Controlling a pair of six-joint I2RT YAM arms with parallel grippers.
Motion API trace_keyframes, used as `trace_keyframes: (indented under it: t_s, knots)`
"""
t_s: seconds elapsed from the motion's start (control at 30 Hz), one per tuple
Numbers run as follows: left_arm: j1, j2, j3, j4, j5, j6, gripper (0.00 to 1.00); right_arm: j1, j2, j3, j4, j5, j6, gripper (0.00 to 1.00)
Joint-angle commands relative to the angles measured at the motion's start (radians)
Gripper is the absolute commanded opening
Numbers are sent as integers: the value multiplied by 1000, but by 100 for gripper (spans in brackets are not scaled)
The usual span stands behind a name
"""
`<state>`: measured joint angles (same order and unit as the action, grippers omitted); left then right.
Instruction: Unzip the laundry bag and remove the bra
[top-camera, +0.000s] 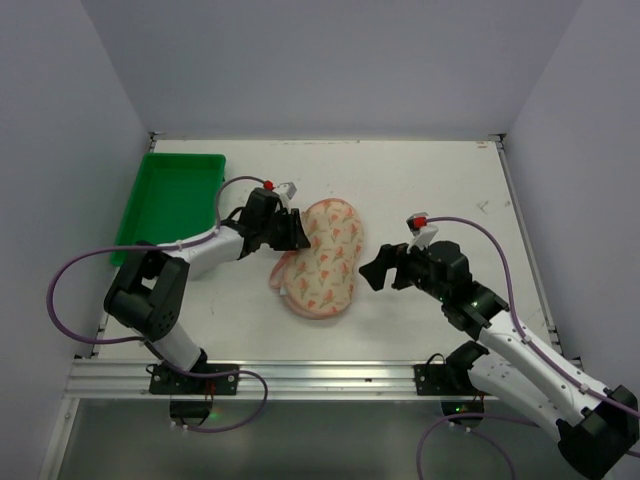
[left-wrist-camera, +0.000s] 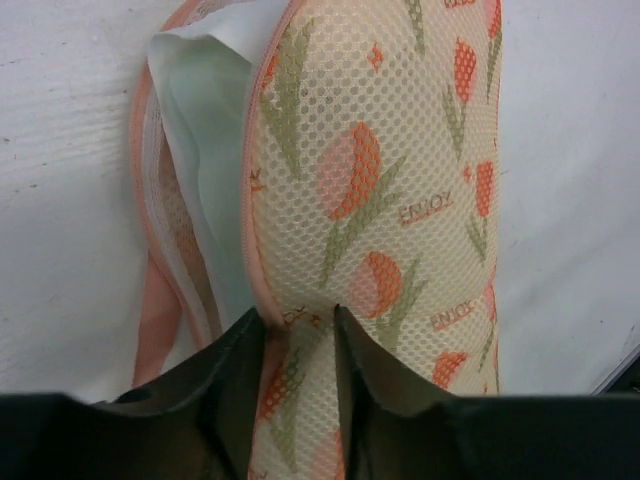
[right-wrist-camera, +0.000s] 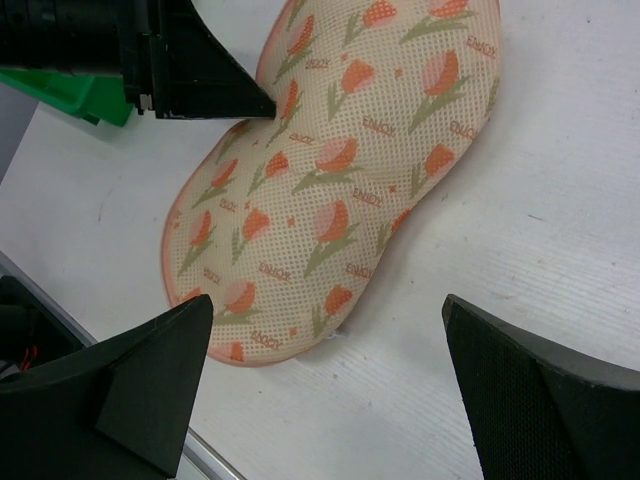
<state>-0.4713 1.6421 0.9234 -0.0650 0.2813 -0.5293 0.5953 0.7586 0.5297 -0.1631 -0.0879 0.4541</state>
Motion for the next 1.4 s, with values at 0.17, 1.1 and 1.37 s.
trace_keyframes:
  t_s: [0.17, 1.1, 1.37]
  knots:
    - [5, -45, 61, 10, 59, 20, 16, -2, -22, -25, 46, 0, 24, 99]
    - [-325, 200, 497, 67, 159, -158, 66, -2, -456, 38, -188, 332, 26, 99]
    - [-256, 32, 440, -120, -123, -77, 100, -2, -401, 38, -164, 269, 35, 99]
